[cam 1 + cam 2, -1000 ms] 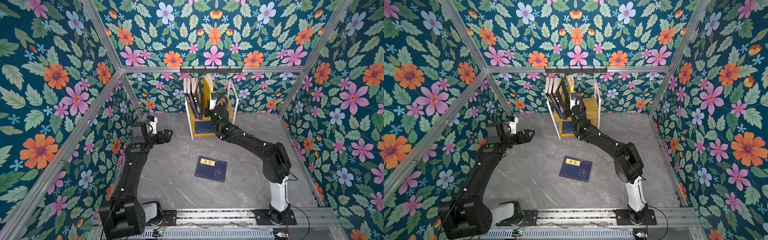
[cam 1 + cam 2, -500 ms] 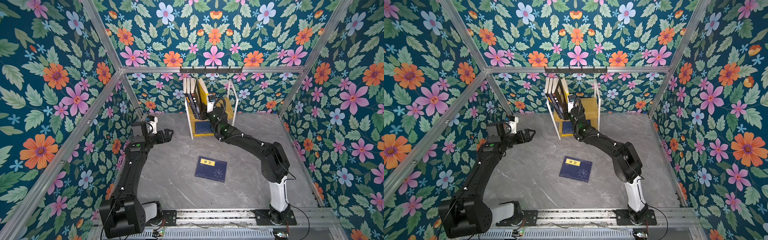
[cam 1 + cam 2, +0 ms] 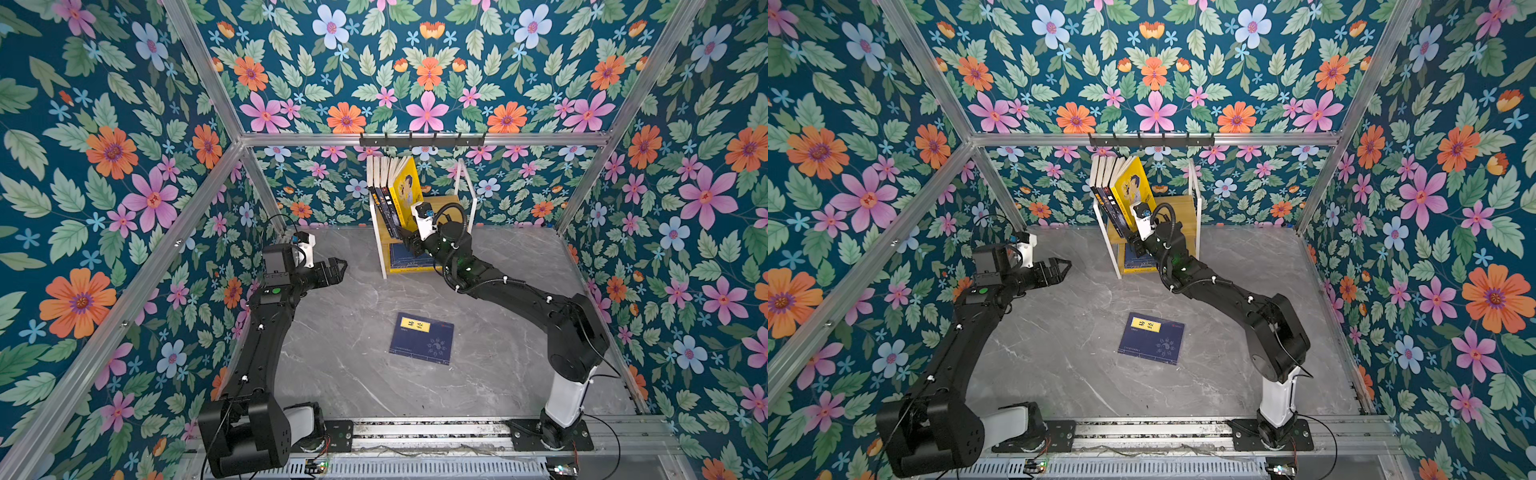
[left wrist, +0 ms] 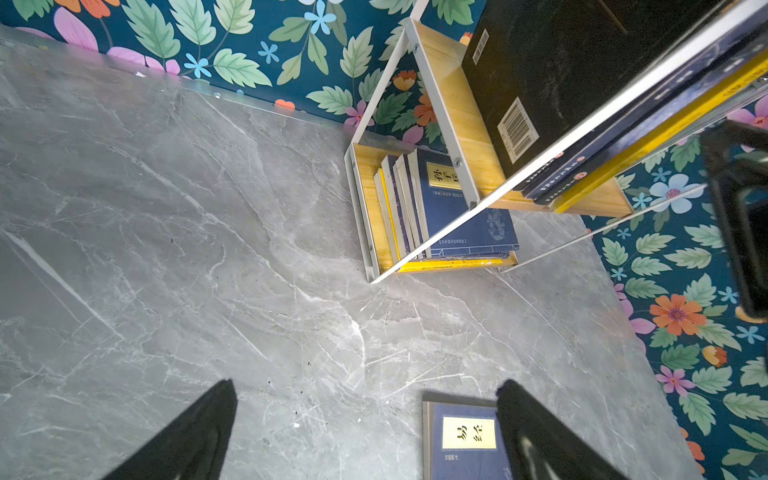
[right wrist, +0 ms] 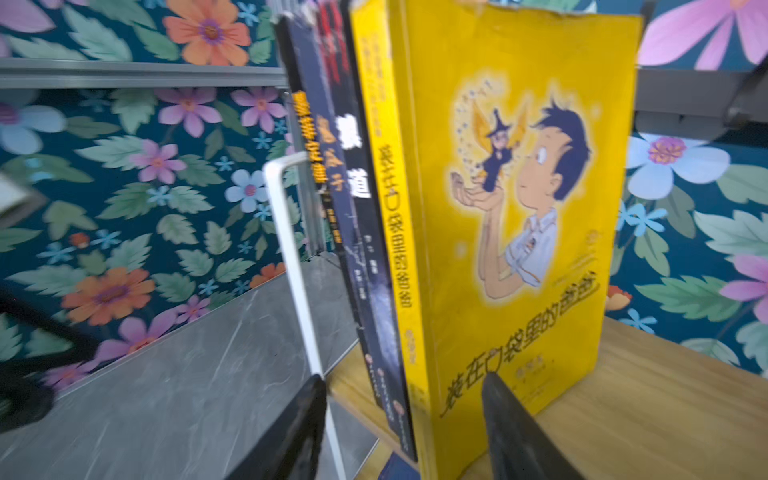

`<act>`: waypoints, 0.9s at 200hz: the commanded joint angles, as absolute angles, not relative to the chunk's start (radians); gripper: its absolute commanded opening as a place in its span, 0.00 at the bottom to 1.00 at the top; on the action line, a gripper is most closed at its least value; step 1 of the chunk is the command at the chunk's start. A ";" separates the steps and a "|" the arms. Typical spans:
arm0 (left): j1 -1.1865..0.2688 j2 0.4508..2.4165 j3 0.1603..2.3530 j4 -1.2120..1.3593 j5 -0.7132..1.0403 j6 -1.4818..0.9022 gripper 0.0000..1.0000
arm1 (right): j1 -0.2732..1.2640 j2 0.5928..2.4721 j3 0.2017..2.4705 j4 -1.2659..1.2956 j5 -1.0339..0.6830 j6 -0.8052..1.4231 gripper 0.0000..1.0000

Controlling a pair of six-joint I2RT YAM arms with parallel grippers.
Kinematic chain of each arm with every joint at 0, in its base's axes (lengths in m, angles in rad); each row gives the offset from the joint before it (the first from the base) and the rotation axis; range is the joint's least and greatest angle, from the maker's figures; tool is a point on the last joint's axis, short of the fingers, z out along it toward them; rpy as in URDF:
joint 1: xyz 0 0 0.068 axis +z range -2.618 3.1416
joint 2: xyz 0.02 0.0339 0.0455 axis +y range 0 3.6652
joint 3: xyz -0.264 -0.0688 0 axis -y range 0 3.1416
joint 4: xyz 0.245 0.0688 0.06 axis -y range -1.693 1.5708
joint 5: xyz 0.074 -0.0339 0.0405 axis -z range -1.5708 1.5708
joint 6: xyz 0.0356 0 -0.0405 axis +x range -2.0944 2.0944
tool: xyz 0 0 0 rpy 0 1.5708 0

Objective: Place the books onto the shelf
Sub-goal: 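Lower the yellow book onto the shelf against the standing books, right gripper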

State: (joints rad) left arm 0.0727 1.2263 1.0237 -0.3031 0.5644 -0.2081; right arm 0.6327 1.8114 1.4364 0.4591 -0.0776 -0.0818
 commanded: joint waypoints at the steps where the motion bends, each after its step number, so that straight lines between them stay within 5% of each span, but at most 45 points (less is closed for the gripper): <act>1: 0.074 1.224 1.030 -0.288 0.581 -0.212 1.00 | 0.584 1.756 1.400 0.410 -0.312 -0.072 0.69; 52: 0.079 1.226 1.025 -0.279 0.582 -0.216 1.00 | 0.468 1.818 1.460 0.296 -0.557 -0.053 0.98; 180: 0.094 1.228 1.023 -0.282 0.579 -0.216 1.00 | 0.393 2.203 1.855 0.271 -0.872 0.043 0.89</act>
